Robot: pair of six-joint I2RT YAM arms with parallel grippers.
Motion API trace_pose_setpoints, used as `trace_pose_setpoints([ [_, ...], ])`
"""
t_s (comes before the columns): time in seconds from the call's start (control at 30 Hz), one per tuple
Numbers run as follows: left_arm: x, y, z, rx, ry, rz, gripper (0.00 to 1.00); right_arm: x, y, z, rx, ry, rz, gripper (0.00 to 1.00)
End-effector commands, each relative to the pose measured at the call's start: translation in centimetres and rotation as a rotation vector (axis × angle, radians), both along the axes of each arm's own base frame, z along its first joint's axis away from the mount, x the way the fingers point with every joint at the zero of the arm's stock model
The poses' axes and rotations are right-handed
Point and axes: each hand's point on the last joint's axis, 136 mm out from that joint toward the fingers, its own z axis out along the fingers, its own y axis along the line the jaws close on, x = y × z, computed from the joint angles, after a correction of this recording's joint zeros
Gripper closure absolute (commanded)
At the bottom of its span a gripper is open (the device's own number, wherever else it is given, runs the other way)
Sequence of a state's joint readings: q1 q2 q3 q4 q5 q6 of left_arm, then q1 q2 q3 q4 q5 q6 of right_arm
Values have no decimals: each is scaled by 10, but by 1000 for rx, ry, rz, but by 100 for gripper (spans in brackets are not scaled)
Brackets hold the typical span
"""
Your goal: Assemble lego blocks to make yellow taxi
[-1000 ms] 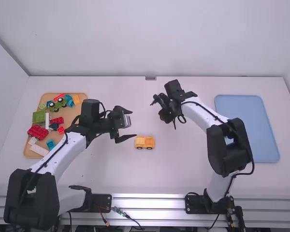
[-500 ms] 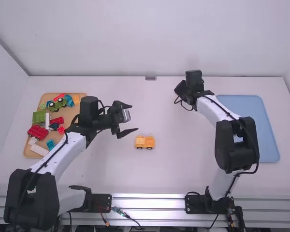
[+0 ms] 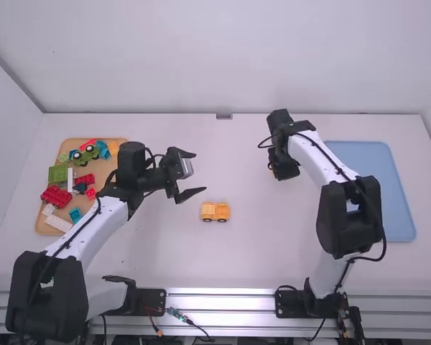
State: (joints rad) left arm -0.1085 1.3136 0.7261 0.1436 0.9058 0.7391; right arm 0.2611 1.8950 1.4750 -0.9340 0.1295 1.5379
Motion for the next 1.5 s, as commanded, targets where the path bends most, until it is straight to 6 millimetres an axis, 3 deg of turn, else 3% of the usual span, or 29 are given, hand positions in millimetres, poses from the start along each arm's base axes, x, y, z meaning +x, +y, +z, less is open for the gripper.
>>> trace_pose_setpoints([
  [0.0,-3,-1,-4,-14,26,-13,1,-13,7,-1,3,21,-163,100],
  [0.1,-3,-1,-5,-14,26,-13,1,-43,22,-26,-5,91,-212,100],
  [0.23,-3,-1,-4,-14,25,-13,1,-58,31,-47,-6,112,-180,100],
  [0.53,-4,-1,-5,-13,29,-13,1,-91,27,-78,-76,141,-207,100],
  [0.77,-4,-1,-6,-12,37,-12,1,-95,36,-106,-18,97,-194,100],
  [0.97,-5,-1,-7,-12,44,-13,1,-95,31,-112,-15,94,-153,100],
  [1.03,-5,-1,-7,-12,44,-13,1,-90,33,-112,0,93,-42,83],
  [1.1,-5,-1,-7,-12,44,-13,1,-83,37,-111,21,82,53,75],
  [1.13,-5,-1,-7,-12,44,-13,1,-78,41,-110,48,75,113,42],
  [1.3,-6,-3,-7,-11,44,-19,1,-79,34,-107,56,103,118,29],
  [1.47,-9,-5,-5,-24,44,-40,1,-79,33,-107,46,102,127,28],
])
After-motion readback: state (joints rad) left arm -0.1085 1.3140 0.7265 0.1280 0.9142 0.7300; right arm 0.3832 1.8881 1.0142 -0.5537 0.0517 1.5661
